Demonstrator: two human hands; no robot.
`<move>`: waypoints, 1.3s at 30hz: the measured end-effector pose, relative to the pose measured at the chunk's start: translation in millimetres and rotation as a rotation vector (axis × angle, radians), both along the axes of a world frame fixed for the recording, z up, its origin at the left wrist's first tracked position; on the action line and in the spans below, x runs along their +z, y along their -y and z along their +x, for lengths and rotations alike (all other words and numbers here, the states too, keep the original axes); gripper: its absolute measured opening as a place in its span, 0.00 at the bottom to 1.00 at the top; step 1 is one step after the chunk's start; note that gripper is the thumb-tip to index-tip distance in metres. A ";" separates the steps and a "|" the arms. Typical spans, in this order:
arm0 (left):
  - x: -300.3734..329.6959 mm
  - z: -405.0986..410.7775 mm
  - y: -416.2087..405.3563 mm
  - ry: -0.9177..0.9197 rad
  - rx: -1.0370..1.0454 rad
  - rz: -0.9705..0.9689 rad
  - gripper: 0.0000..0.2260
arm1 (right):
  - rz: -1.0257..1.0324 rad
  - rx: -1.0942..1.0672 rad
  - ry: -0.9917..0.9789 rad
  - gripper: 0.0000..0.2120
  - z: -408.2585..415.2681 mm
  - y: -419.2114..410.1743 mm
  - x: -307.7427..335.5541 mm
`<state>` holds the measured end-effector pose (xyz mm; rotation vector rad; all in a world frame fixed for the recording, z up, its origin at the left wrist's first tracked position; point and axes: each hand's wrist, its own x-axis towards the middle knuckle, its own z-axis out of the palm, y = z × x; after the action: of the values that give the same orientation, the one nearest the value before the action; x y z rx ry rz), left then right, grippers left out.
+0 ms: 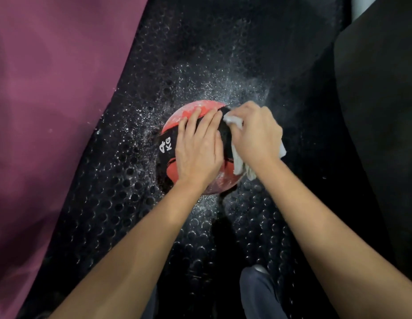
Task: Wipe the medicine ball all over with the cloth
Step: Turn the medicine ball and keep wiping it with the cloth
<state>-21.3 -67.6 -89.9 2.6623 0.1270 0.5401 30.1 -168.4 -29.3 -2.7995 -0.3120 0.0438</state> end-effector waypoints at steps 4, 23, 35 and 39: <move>-0.9 -1.8 -4.1 0.019 0.003 0.002 0.20 | 0.035 0.110 0.029 0.09 -13.3 5.2 -3.4; -3.6 -2.3 -2.3 -0.033 -0.050 0.044 0.22 | 0.083 -0.027 -0.061 0.08 14.2 7.5 -6.5; -3.6 -2.2 -4.1 -0.020 -0.022 0.013 0.21 | 0.075 -0.063 -0.040 0.09 -3.8 4.5 -6.7; -4.1 -4.0 -8.1 -0.018 -0.033 -0.001 0.21 | 0.104 0.000 0.030 0.08 -26.5 9.1 -7.9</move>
<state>-25.3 -59.5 -94.0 2.6639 0.0884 0.5048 3.6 -177.5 -37.2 -2.6986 -0.3128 -0.0136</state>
